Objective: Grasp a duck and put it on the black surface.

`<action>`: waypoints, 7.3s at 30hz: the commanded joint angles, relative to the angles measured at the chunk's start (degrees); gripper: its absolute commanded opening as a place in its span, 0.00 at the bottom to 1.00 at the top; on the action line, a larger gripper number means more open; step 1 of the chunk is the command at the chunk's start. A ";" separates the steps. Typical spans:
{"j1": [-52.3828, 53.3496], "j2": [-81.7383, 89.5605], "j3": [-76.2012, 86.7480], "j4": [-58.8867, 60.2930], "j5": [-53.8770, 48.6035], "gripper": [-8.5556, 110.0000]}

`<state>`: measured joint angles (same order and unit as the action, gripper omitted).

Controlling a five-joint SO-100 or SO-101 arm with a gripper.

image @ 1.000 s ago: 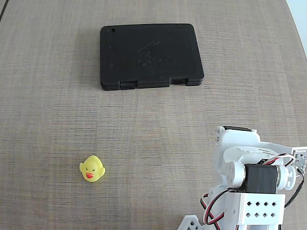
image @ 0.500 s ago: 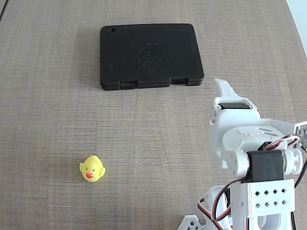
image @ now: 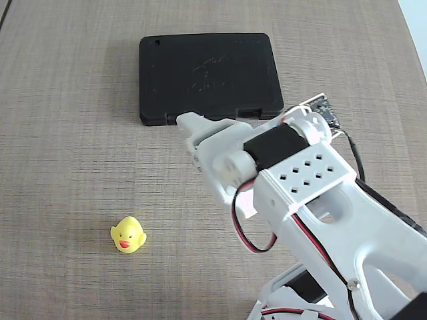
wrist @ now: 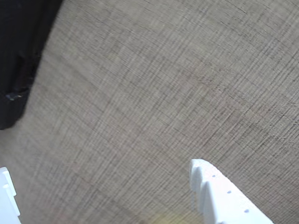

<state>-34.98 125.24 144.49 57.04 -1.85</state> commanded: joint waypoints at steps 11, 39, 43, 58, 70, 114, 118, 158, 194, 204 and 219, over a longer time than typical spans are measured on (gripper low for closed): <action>-18.63 -13.80 -10.11 0.26 -5.63 0.40; -29.97 -21.53 -13.89 -0.70 -8.09 0.40; -29.79 -22.24 -15.21 -0.70 -8.17 0.40; -29.71 -26.37 -14.85 -4.04 -8.26 0.40; -26.89 -26.89 -14.94 -4.92 -8.17 0.31; -8.79 -2.72 -17.40 -0.26 -8.00 0.17; 1.23 0.00 -21.80 -0.18 -8.17 0.17; 16.96 -42.01 -39.55 -19.95 -8.00 0.25; 35.77 47.72 16.88 -18.98 7.91 0.07; 38.23 57.83 30.94 -16.35 11.43 0.07; 38.50 67.41 32.96 2.20 10.37 0.07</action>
<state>3.60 188.88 177.54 58.18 8.79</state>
